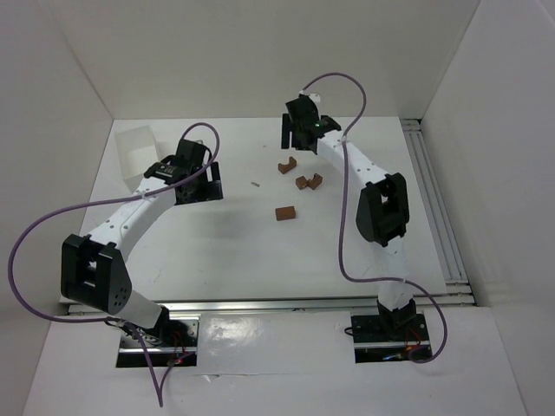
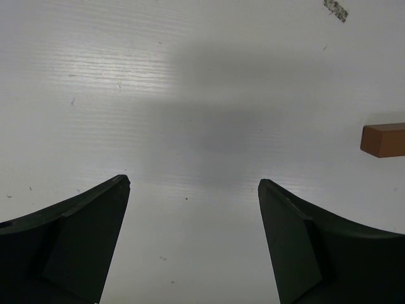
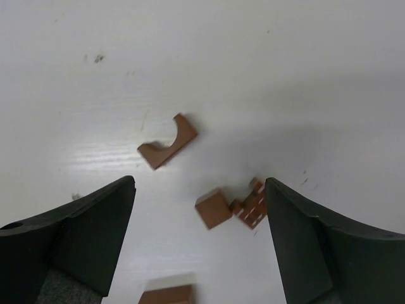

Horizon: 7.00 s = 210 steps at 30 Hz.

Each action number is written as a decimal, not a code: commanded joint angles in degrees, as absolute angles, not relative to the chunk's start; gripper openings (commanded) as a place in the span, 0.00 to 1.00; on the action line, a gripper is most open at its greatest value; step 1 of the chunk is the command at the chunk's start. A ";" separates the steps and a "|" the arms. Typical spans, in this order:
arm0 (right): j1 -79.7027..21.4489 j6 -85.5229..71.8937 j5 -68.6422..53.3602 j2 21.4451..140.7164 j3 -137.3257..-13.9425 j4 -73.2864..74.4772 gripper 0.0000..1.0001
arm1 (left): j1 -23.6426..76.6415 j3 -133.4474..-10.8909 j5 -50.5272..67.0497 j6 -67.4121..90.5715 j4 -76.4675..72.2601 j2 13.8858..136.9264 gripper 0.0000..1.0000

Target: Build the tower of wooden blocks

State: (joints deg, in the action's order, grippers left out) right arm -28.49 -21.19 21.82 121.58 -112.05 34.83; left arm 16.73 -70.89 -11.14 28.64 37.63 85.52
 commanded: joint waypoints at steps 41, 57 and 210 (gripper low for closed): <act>-24.08 -10.73 10.55 130.60 -119.08 38.03 0.88 | 15.64 -73.39 -10.63 29.09 38.76 85.08 0.96; -23.46 -5.74 5.82 126.91 -113.20 31.75 0.85 | 15.64 -73.39 -10.11 29.09 39.29 85.08 0.96; -30.59 -27.42 12.04 92.11 -64.76 40.07 0.61 | 19.95 -70.40 -18.89 28.56 40.69 79.89 0.94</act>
State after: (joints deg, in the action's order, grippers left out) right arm -29.76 -27.07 9.93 95.02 -59.70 39.51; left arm 19.70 -68.66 -16.53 27.42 40.73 80.84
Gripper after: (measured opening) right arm 0.692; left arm 0.947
